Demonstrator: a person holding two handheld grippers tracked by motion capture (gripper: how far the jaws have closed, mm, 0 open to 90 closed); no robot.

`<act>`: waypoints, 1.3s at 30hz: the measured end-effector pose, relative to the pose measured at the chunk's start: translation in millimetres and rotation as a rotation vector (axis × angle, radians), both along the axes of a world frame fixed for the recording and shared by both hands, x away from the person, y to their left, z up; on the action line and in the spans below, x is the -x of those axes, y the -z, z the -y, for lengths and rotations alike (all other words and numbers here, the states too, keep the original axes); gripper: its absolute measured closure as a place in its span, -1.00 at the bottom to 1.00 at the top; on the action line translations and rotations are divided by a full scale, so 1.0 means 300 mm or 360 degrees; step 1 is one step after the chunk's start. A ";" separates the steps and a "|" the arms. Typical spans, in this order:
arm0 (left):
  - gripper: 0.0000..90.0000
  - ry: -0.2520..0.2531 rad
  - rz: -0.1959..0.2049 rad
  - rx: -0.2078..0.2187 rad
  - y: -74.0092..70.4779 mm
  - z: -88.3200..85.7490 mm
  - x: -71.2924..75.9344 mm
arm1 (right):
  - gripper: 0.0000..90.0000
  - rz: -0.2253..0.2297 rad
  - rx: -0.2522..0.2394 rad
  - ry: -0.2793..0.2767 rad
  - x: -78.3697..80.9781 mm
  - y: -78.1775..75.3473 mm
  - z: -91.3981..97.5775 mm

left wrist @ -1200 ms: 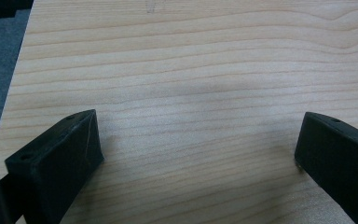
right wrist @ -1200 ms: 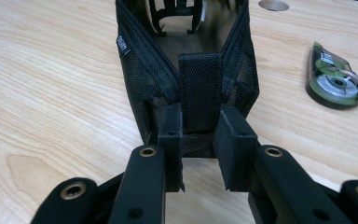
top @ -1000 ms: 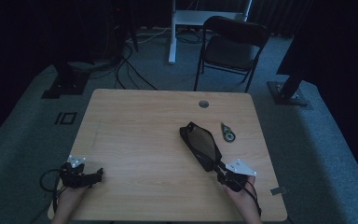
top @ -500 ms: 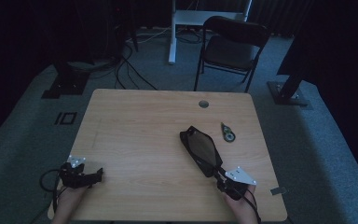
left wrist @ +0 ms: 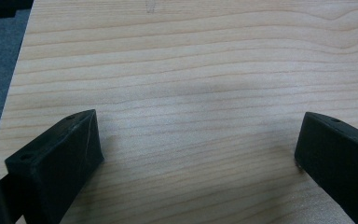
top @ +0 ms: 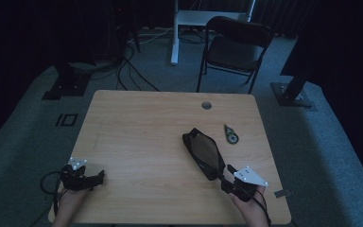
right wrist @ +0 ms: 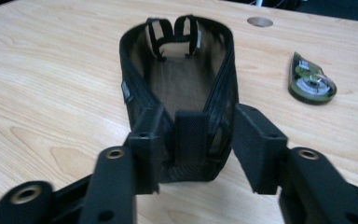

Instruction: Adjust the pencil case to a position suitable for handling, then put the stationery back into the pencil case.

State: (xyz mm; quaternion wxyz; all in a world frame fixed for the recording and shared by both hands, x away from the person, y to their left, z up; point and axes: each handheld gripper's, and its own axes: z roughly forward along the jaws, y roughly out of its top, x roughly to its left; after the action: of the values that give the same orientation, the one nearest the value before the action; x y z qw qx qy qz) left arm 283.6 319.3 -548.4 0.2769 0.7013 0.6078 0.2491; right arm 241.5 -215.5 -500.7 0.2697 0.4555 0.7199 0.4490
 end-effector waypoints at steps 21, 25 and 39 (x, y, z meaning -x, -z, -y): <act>-0.99 0.0000 0.0000 -0.0001 0.000 0.000 0.000 | -0.34 0.0088 -0.0128 0.0098 -0.157 -0.117 0.088; -0.99 0.0000 0.0000 -0.0001 0.000 0.000 0.000 | -0.44 0.0073 -0.0141 0.0121 -0.191 -0.117 0.093; -0.99 -0.0001 0.0002 0.0002 0.000 0.000 0.000 | -0.56 0.0059 -0.0093 0.0196 -0.316 -0.102 0.120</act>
State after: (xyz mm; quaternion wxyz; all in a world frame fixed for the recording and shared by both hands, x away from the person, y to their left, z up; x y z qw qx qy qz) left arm 283.6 319.2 -548.5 0.2778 0.7006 0.6081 0.2493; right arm 336.4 -251.4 -470.2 0.2967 0.4981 0.6720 0.4607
